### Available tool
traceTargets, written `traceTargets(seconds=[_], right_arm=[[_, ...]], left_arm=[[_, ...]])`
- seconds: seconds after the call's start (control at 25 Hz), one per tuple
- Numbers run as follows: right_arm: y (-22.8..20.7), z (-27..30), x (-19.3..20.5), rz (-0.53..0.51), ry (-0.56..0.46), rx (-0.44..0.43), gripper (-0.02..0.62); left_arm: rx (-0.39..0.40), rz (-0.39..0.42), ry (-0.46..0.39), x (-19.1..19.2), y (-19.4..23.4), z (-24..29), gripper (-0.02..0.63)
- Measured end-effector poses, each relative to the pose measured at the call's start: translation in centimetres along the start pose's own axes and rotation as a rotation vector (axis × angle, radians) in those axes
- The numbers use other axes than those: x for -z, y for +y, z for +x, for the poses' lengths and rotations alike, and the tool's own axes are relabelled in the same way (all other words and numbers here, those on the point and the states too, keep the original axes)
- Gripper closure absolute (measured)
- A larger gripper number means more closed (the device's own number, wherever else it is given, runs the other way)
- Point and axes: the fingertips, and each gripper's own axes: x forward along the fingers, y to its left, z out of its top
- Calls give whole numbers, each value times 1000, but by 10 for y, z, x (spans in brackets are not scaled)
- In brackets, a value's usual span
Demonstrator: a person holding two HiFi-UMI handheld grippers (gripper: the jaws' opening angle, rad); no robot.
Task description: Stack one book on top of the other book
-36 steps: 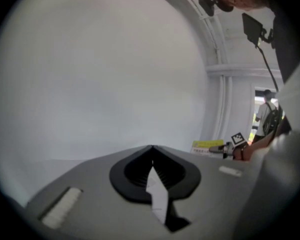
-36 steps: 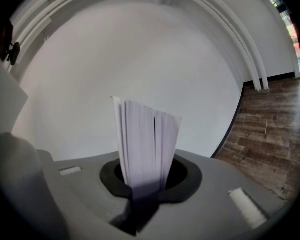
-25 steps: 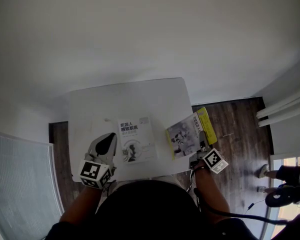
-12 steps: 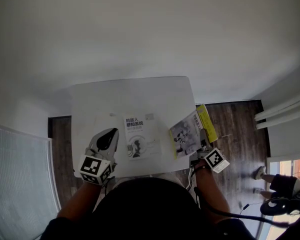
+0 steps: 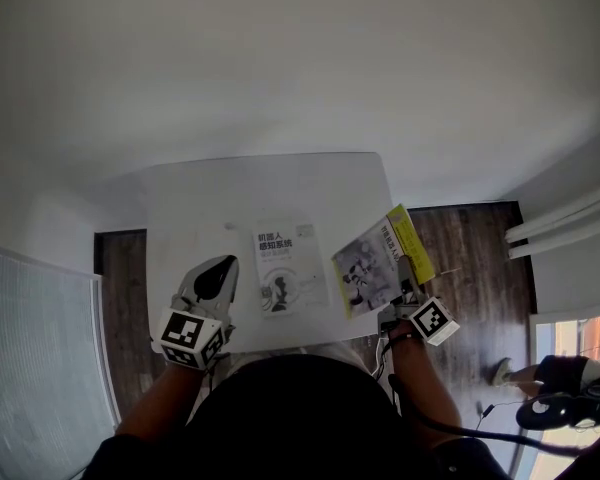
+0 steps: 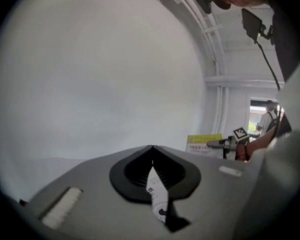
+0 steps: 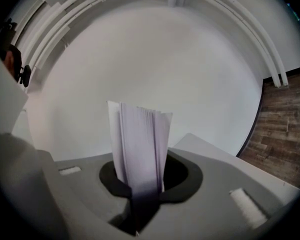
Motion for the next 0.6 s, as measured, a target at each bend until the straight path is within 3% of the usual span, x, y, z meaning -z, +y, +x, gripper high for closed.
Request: traceTargets(seconds=[0.32,0.6], right_arm=[[22,-2,4,3,24,-41,514],[45,5,12,8,54,-129,514]], left_arm=[[-4,-19,-9,2,1,-8,601],[-37,-34,-22,6,5,-19,601]])
